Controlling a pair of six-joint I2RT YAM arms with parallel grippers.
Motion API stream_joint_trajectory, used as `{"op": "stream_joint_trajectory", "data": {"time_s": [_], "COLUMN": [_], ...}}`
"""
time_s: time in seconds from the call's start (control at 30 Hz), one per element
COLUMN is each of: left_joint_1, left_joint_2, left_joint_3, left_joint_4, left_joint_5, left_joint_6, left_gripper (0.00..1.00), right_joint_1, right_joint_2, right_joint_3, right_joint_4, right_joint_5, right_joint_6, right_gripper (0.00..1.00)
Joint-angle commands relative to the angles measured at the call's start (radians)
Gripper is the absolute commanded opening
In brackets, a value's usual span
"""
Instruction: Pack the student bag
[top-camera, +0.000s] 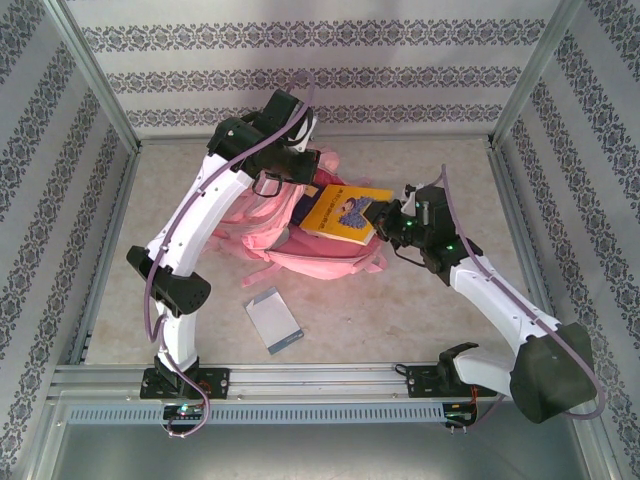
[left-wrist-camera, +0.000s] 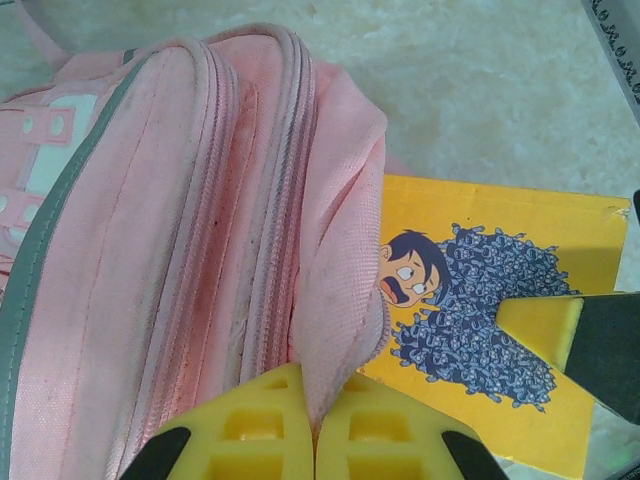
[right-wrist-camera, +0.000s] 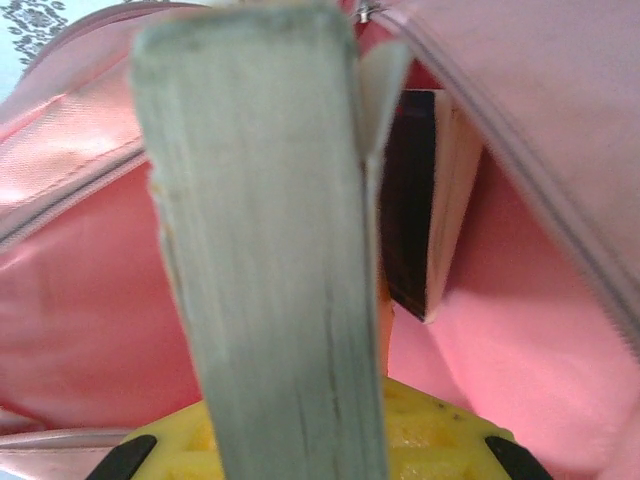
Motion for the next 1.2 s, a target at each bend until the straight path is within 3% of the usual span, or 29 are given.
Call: {"op": "stream_joint_trajectory", "data": {"time_s": [0.0,0.33,0.53,0.8,1.03,1.07,1.13,1.17], "left_joint_1": [0.014,0.03,0.035,0.055,0.07,0.072,0.077,0.083], "left_joint_2": [-0.059,-0.062,-0.053,-0.053,-0.039,-0.032,-0.023,-0.018], "left_joint_3": [0.036,0.051,0.078,0.078,0.082,0.089,0.099,0.099], "left_joint_4": [0.016,0.043,0.048,0.058,0.101,0.106,0.111,0.111], "left_joint_5": [0.004,0.054,0.083,0.104,0.17,0.176,0.181,0.181], "left_joint_6": [-0.016,-0.046,-0.05,-0.063,-0.077,-0.077,-0.077,-0.077], "left_gripper": [0.0,0.0,0.0,0.0,0.0,0.0,0.0,0.0], "right_joint_1": [0.024,0.103,0.17,0.26,0.335,0.344,0.347,0.342], "right_joint_2": [-0.012,0.163,0.324,0.441,0.588,0.631,0.73,0.771], "right_joint_3": [0.08,0.218,0.329,0.406,0.515,0.554,0.646,0.694], "right_joint_4": [0.157,0.247,0.28,0.088,0.039,0.05,0.08,0.082], "right_joint_5": [0.018,0.065,0.157,0.363,0.437,0.439,0.405,0.367], "right_joint_6": [0.11,0.237,0.2,0.14,0.083,0.071,0.049,0.036], "right_gripper": [0.0,0.0,0.0,0.0,0.0,0.08,0.41,0.52]}}
